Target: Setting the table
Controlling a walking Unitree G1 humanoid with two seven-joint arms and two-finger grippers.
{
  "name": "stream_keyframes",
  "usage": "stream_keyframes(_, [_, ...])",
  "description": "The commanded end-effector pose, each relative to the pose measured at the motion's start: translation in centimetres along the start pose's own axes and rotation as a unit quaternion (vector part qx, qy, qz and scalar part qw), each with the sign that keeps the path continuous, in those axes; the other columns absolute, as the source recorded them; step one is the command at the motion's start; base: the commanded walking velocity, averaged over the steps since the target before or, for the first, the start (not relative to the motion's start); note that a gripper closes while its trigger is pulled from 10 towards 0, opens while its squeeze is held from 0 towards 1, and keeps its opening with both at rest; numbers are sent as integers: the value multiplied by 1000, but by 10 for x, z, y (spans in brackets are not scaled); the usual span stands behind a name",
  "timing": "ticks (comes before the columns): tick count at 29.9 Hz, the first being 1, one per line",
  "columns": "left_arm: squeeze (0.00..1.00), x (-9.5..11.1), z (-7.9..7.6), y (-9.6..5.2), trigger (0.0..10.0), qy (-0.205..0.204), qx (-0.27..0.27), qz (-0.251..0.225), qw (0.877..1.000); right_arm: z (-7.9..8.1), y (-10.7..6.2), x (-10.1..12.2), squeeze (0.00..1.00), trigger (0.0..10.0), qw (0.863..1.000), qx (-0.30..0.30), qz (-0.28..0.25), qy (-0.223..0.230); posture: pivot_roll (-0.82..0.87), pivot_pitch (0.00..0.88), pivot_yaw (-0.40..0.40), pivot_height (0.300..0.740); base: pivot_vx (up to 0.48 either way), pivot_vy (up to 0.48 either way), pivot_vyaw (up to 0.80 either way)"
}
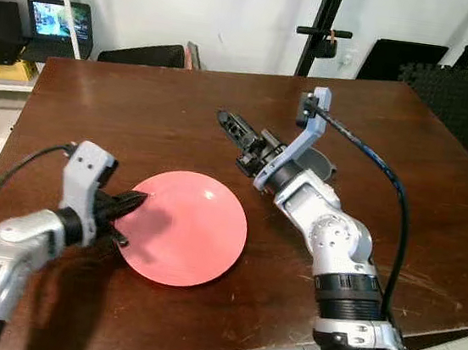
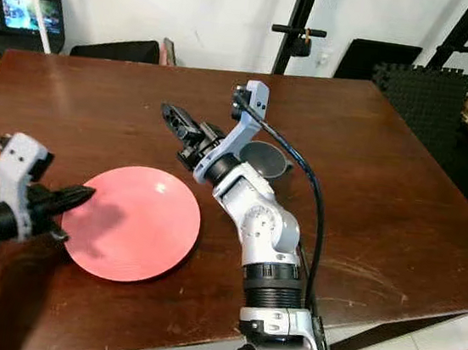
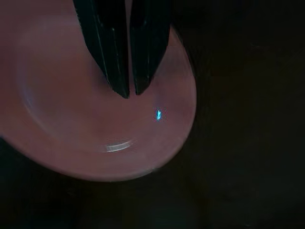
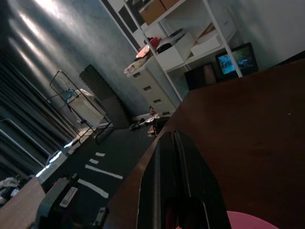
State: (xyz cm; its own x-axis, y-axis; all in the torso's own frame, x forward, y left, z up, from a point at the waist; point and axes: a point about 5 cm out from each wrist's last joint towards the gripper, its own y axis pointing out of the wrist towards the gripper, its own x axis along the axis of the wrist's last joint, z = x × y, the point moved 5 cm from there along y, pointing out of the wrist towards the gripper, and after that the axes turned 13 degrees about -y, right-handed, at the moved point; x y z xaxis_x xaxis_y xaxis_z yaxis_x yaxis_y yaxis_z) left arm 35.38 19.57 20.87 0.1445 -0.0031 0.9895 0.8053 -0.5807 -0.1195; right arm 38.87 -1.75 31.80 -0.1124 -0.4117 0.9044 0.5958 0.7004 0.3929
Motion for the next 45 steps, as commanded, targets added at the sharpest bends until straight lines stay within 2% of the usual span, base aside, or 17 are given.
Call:
stream_keyframes(1, [0, -16, 0, -3, 10000, -3, -14, 30, 999, 2, -2, -1, 0, 10000, 1000, 5, -3, 1, 36, 199, 7, 740, 0, 0, 0])
stream_keyframes(5, [0, -41, 4, -3, 10000, 5, -16, 72, 997, 2, -3, -1, 0, 10000, 1000, 6, -2, -1, 32, 199, 7, 740, 0, 0, 0])
stream_keyframes(8, [0, -49, 1, -1, 10000, -3, -24, 82, 996, 2, -3, -1, 0, 10000, 1000, 6, -2, -2, 31, 199, 7, 740, 0, 0, 0])
stream_keyframes(10, [0, -62, -8, 3, 10000, -17, -43, 96, 994, 2, -3, -2, 0, 10000, 1000, 6, 0, -2, 26, 200, 6, 740, 0, 0, 0])
stream_keyframes(15, [0, -64, -8, 3, 10000, -15, -43, 99, 994, 2, -3, -2, 0, 10000, 1000, 6, 0, -3, 28, 200, 7, 740, 0, 0, 0])
stream_keyframes(17, [0, -71, -1, 0, 10000, 4, -28, 117, 993, 3, -3, -2, 0, 10000, 1000, 6, 0, -2, 28, 205, 9, 740, 0, 0, 0])
stream_keyframes(20, [0, -80, 7, -6, 10000, 7, -13, 132, 991, 2, -3, -2, 0, 10000, 1000, 6, -1, -2, 26, 211, 8, 740, 0, 0, 0])
stream_keyframes(27, [0, -91, 6, -11, 10000, -3, -8, 141, 990, 2, -3, -2, 0, 10000, 1000, 5, 1, -1, 24, 215, 2, 740, 0, 0, 0])
stream_keyframes(32, [0, -96, 0, -6, 10000, -11, -12, 135, 991, 16, 8, -16, 0, 10000, 997, 32, 28, 63, 10, 221, -13, 740, 0, 0, 0])
stream_keyframes(34, [0, -96, -1, -6, 10000, -12, -12, 134, 991, 18, 9, -20, 0, 10000, 996, 36, 35, 76, 10, 221, -13, 740, 0, 0, 0])
stream_keyframes(37, [0, -95, -2, -4, 10000, -11, -13, 132, 991, 23, 12, -36, 0, 10000, 987, 41, 55, 146, 6, 222, -18, 740, 0, 0, 0])
stream_keyframes(38, [0, -95, -2, -4, 10000, -11, -13, 132, 991, 23, 12, -36, 0, 10000, 987, 41, 55, 146, 6, 222, -18, 740, 0, 0, 0])
stream_keyframes(39, [0, -95, -2, -4, 10000, -11, -14, 131, 991, 27, 11, -47, 0, 10000, 982, 48, 73, 167, 5, 221, -21, 740, 0, 0, 0])
stream_keyframes(40, [0, -95, -2, -4, 10000, -11, -14, 131, 991, 27, 11, -47, 0, 10000, 982, 48, 73, 167, 5, 221, -21, 740, 0, 0, 0])
stream_keyframes(42, [0, -94, -3, -3, 10000, -12, -14, 128, 992, 33, 9, -65, 0, 10000, 977, 57, 102, 181, 6, 221, -24, 740, 0, 0, 0])
stream_keyframes(44, [0, -94, -3, -3, 10000, -12, -13, 127, 992, 33, 7, -71, 0, 10000, 976, 54, 110, 180, 6, 221, -24, 740, 0, 0, 0])
stream_keyframes(45, [0, -93, -3, -3, 10000, -13, -13, 126, 992, 28, 5, -76, 0, 10000, 978, 42, 122, 163, 8, 221, -24, 740, 0, 0, 0])
